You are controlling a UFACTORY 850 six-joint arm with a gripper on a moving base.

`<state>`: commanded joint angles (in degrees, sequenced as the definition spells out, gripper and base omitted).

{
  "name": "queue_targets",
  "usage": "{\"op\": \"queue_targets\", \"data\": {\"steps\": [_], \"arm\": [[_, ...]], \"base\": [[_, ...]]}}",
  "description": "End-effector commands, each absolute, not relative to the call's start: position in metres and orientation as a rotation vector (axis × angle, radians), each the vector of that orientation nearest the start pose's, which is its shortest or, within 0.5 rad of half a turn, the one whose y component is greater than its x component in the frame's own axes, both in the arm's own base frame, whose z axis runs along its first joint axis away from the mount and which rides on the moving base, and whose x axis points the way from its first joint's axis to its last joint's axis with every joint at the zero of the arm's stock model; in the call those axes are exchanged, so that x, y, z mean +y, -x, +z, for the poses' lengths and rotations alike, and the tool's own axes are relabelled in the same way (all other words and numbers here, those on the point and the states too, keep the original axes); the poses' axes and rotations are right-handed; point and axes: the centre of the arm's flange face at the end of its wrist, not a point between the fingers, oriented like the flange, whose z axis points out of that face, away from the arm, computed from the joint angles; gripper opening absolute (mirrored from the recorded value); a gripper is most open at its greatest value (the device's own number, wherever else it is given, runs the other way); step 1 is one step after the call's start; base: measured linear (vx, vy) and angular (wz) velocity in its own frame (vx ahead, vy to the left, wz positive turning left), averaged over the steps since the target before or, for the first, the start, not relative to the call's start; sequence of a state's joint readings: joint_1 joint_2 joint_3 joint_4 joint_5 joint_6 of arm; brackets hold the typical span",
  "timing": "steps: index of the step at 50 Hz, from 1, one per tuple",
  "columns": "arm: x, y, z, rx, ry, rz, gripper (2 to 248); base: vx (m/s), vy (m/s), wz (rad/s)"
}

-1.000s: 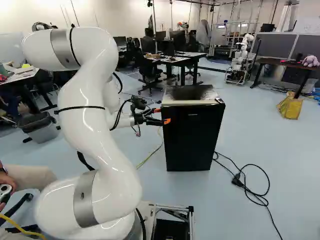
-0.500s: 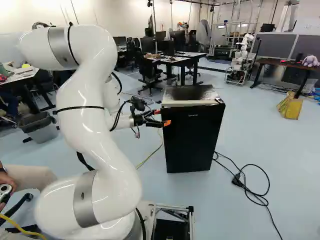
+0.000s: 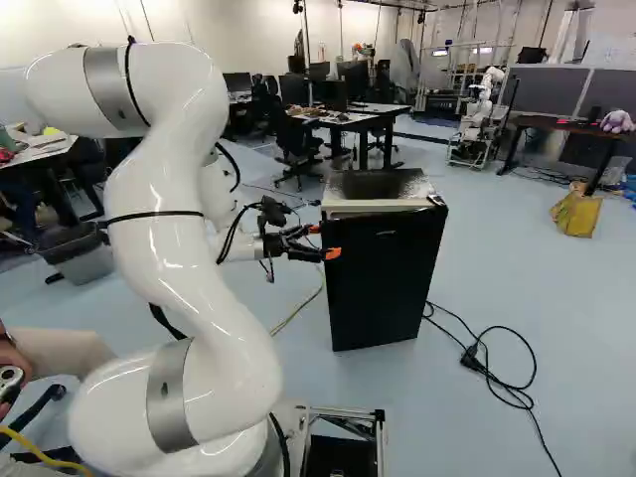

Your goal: Grab a drink from the fridge

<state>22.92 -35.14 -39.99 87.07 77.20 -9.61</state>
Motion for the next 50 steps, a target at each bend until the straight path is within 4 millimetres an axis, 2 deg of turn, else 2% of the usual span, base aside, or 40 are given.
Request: {"op": "queue_targets", "data": {"steps": [9, 14, 50], "arm": [[0.081, -0.395, 0.251, -0.963, -1.771, 1.322, 247], [0.081, -0.389, 0.251, -0.954, -1.774, 1.317, 247], [0.079, -0.384, 0.251, -0.981, -1.750, 1.290, 247]], "base": [[0.000, 0.000, 0.000], [0.000, 0.000, 0.000], [0.000, 0.000, 0.000]]}}
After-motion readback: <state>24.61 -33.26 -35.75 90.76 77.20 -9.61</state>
